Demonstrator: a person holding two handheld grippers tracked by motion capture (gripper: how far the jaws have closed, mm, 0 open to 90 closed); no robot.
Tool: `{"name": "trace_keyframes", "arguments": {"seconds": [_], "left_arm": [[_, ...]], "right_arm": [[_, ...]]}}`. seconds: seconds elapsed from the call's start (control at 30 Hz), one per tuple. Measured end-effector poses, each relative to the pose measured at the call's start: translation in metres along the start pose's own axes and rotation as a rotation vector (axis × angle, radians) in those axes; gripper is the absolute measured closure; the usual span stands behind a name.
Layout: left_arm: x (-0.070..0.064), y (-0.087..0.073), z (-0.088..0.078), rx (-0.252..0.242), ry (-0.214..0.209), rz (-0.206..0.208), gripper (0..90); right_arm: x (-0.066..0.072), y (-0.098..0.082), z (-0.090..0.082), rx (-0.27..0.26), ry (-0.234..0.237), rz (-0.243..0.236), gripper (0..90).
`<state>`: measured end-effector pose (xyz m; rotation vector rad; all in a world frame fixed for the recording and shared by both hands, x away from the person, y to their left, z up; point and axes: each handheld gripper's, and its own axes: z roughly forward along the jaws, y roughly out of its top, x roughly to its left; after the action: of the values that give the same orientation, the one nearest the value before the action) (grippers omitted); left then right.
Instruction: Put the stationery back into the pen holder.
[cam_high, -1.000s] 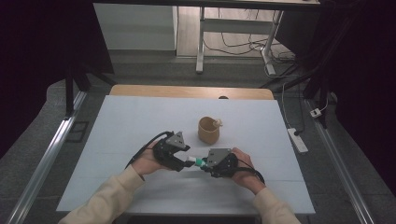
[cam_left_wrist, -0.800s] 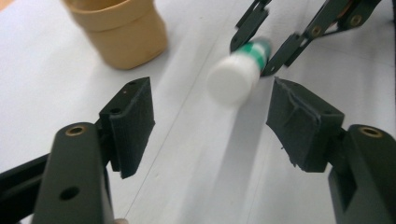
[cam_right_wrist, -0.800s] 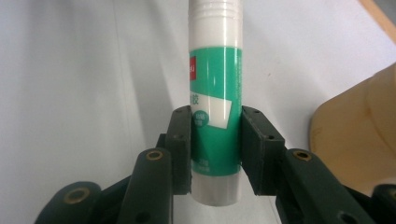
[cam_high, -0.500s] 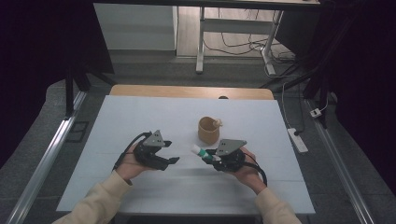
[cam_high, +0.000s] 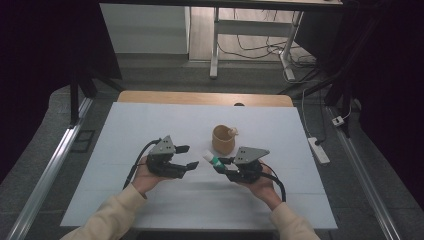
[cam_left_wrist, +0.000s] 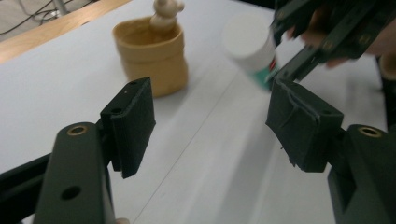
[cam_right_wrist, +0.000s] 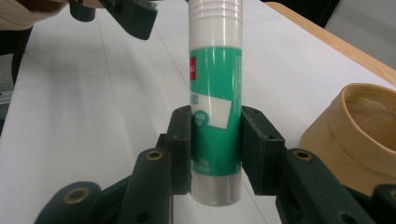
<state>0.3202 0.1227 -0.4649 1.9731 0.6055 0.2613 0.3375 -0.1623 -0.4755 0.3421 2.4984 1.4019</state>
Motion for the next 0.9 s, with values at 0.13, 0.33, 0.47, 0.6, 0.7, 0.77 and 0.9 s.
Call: {"name": "trace_keyframes", "arguments": {"seconds": [0.13, 0.33, 0.47, 0.6, 0.7, 0.77, 0.9], "left_arm": [[-0.003, 0.003, 0.008, -0.014, -0.05, -0.021, 32.1], [-0.006, 0.006, 0.022, -0.016, -0.08, -0.022, 37.6], [-0.006, 0.006, 0.027, -0.013, -0.094, -0.025, 51.6], [-0.003, 0.006, 0.026, -0.015, -0.139, -0.055, 59.1], [-0.002, 0.006, 0.026, -0.021, -0.174, -0.073, 63.6], [-0.003, 0.006, 0.026, -0.01, -0.173, -0.064, 64.1], [-0.003, 0.006, 0.025, -0.006, -0.152, -0.054, 64.7]], "right_arm": [[0.002, -0.001, 0.003, -0.004, -0.002, 0.004, 65.5], [0.004, -0.003, 0.007, -0.005, 0.0, 0.006, 65.5], [0.007, -0.003, 0.009, -0.008, 0.011, -0.004, 65.5], [0.008, -0.004, 0.011, 0.004, 0.009, -0.017, 65.1], [0.01, -0.004, 0.014, 0.022, 0.005, -0.037, 64.8], [0.01, -0.005, 0.015, 0.025, 0.003, -0.041, 64.5], [0.009, -0.006, 0.015, 0.022, 0.003, -0.022, 61.1]]}}
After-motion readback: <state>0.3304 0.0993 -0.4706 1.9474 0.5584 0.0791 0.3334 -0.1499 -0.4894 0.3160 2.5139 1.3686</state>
